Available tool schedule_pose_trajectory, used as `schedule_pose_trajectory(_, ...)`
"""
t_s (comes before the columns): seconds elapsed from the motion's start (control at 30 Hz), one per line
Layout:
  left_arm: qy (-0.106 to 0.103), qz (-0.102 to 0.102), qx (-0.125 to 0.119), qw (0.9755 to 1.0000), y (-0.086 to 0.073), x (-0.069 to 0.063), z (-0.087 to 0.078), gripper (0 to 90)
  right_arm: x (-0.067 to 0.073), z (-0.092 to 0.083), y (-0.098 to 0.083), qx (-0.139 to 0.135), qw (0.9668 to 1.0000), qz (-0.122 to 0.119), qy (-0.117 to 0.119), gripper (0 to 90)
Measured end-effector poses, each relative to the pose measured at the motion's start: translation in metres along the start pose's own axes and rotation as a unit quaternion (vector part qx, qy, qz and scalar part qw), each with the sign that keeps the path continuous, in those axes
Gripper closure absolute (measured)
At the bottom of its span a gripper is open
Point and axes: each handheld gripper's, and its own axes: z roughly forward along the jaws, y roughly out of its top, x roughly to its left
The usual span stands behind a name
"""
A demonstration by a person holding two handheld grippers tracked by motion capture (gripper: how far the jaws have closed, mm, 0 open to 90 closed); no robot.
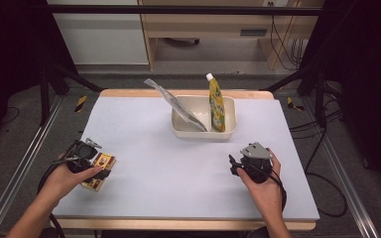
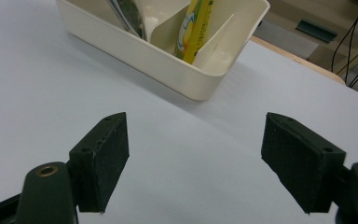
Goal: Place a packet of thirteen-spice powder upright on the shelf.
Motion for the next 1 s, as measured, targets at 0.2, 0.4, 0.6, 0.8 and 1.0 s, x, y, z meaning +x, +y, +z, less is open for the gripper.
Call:
schedule_pose_trajectory(0.2, -0.001, -0.028, 0.03, 0.9991, -0.001, 0.008, 0.008, 11.5, 0.002, 0.003, -0.002, 0.01, 0.9999, -0.004, 0.006, 22.5)
schedule_pose_trajectory(0.4, -0.008, -0.021, 0.06, 0.998, 0.0, 0.009, 0.015, 17.4, 0.002, 0.004, -0.002, 0.014, 0.9999, -0.002, 0.009, 21.6)
schedule_pose_trajectory(0.6, -0.008, -0.021, 0.075, 0.9969, -0.001, 0.01, 0.023, 19.2, 0.006, 0.005, -0.002, 0.019, 0.9997, -0.009, 0.014, 21.1)
schedule_pose_trajectory(0.8, -0.017, -0.023, 0.08, 0.9964, -0.002, 0.01, 0.027, 25.4, 0.007, 0.006, -0.002, 0.022, 0.9996, -0.011, 0.015, 20.9)
schedule_pose_trajectory(1.0, -0.02, -0.022, 0.086, 0.9959, -0.001, 0.01, 0.03, 25.7, 0.007, 0.006, -0.002, 0.022, 0.9996, -0.01, 0.016, 20.3)
